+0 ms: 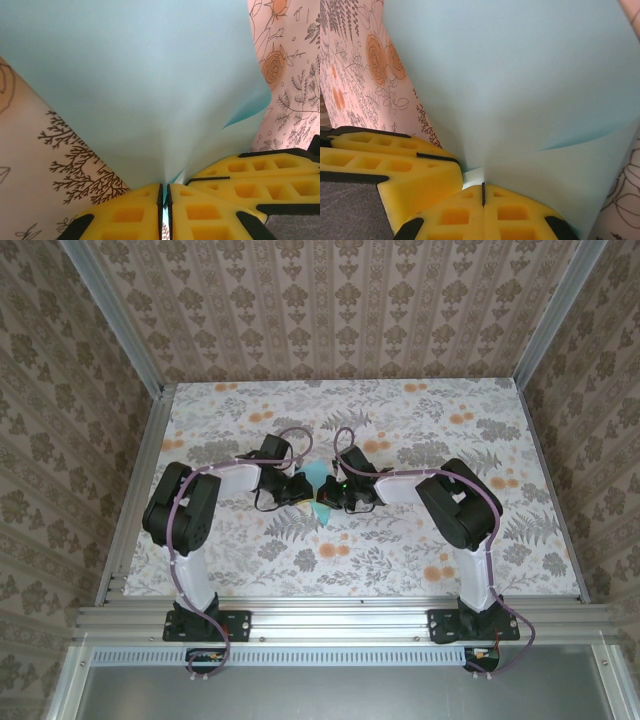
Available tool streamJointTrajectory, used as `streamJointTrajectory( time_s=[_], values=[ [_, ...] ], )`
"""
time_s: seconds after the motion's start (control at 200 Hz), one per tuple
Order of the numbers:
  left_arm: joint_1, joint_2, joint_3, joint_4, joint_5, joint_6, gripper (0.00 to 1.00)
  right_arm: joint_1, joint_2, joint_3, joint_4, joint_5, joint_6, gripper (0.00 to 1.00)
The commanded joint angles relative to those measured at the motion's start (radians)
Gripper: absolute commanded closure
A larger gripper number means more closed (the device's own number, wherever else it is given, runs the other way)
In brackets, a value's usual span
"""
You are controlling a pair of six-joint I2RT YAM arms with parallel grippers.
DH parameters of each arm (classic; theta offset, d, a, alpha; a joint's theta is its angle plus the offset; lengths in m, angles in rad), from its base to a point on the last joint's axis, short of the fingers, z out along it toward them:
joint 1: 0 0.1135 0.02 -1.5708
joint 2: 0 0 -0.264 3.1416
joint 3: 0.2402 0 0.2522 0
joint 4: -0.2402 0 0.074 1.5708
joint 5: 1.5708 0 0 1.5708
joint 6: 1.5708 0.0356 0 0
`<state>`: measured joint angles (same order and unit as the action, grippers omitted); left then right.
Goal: Fold a paper plane with a square sheet of paper (pick it up from the middle)
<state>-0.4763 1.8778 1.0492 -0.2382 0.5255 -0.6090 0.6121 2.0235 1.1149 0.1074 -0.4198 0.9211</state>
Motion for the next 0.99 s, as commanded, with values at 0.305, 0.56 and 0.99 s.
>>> streamJointTrajectory(
  time_s=[0.305,0.56,0.99],
  values=[
    [0.002,0.020,0.004,0.021,0.062,-0.001,0.85,-0.003,0.036,-0.033,-0.055,0.006,0.017,0.99],
    [0.004,0.020,0.008,-0.025,-0.014,0.027,0.96,-0.017,-0.025,-0.026,-0.060,-0.045,-0.007,0.96],
    [0.006,0.023,0.010,-0.042,-0.045,0.052,0.98,-0.019,-0.086,-0.043,-0.112,-0.204,-0.111,0.91]
  ],
)
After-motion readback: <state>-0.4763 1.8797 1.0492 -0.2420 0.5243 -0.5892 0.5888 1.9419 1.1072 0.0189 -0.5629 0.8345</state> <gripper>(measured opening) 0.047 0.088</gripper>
